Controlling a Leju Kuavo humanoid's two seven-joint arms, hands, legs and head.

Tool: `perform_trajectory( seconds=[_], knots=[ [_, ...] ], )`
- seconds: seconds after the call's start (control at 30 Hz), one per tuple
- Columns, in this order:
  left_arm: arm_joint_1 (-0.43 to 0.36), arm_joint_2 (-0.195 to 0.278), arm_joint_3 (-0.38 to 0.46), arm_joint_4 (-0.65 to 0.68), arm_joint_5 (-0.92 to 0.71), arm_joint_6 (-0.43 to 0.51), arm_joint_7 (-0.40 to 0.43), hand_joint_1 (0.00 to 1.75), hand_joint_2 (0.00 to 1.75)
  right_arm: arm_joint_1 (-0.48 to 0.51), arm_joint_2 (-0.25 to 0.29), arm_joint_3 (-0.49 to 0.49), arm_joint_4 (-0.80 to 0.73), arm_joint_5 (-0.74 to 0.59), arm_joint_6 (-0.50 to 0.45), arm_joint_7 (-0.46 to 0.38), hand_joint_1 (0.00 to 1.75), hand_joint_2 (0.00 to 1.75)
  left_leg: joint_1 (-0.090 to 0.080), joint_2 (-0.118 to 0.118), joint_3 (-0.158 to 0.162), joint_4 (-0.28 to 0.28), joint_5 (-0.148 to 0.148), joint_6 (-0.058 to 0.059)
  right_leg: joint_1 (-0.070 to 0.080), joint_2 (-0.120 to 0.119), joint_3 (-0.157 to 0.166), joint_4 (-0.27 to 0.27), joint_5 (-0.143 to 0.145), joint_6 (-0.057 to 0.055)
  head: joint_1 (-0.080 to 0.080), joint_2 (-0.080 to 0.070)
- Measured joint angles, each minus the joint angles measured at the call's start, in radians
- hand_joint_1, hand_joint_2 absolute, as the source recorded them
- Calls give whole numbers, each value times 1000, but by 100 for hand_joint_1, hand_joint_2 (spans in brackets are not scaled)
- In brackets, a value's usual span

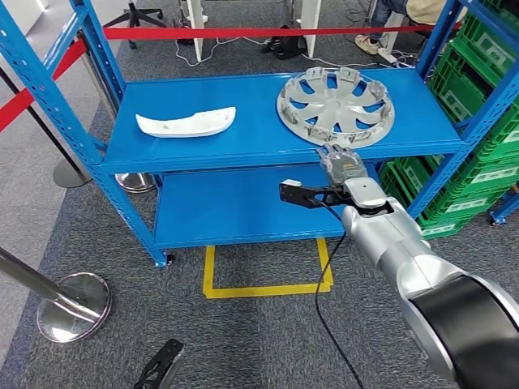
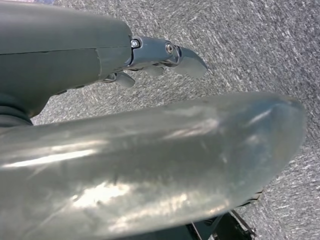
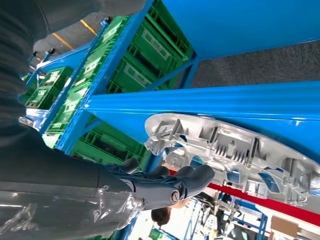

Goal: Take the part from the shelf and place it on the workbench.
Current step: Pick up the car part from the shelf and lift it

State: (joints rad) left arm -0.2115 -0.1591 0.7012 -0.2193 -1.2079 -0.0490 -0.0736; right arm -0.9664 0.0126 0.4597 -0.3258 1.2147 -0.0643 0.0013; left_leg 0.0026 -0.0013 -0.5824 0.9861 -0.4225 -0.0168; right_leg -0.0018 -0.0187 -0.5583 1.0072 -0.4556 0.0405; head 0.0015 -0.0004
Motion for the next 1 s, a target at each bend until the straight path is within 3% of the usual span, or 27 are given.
perform_trajectory(
  seconds=[0.47, 0.6, 0.73, 0.8, 0.9, 0.93, 0.97, 1.0],
  knots=[
    [-2, 3, 0, 0, -7, 11, 11, 0, 0, 0, 10, 0, 0, 9, -5, -21, 0, 175, -6, 0, 0, 1, -2, 3, -6, 0, 0, -1, 1, 2, 0, 0],
    [-3, 4, 0, 0, -7, 13, 11, 0, 0, 0, 13, 0, 0, 9, -6, -21, 0, 175, -12, 0, -2, 3, -5, 11, -11, 0, 0, -3, 1, 9, 0, 0],
    [-4, 5, -1, 0, -7, 14, 11, 0, 0, -2, 17, 0, -3, 10, -10, -22, 0, 175, -9, -1, 6, -13, -6, 31, -13, 2, -2, 11, 8, 25, 1, 0],
    [-6, 5, -1, 0, -7, 14, 12, 0, 0, -7, 17, 1, -4, 10, -12, -23, 0, 175, -4, -2, 16, -19, -4, 37, -13, 10, -38, 71, -25, 28, 6, 0],
    [-9, 3, -2, 0, -8, 14, 12, 0, 0, -4, 17, 3, -5, 11, -13, -25, 0, 175, -2, -6, 22, -19, -10, 40, -14, 17, -155, 260, -94, 32, 10, 0],
    [-9, 2, -2, 0, -8, 14, 12, 0, 0, 0, 17, 4, -5, 11, -13, -25, 0, 175, 0, -9, 25, -18, -14, 37, -16, 17, -182, 289, -91, 35, 11, 0],
    [-8, 1, -2, 0, -8, 14, 12, 0, 0, 3, 17, 5, -5, 11, -13, -25, 0, 175, 2, -13, 31, -18, -20, 33, -18, 17, -191, 279, -67, 37, 11, 0],
    [-8, 1, -2, 0, -8, 14, 12, 0, 0, 5, 17, 6, -5, 11, -14, -25, 0, 175, 6, -16, 39, -17, -26, 27, -20, 17, -179, 228, -23, 41, 11, 0]
  ],
)
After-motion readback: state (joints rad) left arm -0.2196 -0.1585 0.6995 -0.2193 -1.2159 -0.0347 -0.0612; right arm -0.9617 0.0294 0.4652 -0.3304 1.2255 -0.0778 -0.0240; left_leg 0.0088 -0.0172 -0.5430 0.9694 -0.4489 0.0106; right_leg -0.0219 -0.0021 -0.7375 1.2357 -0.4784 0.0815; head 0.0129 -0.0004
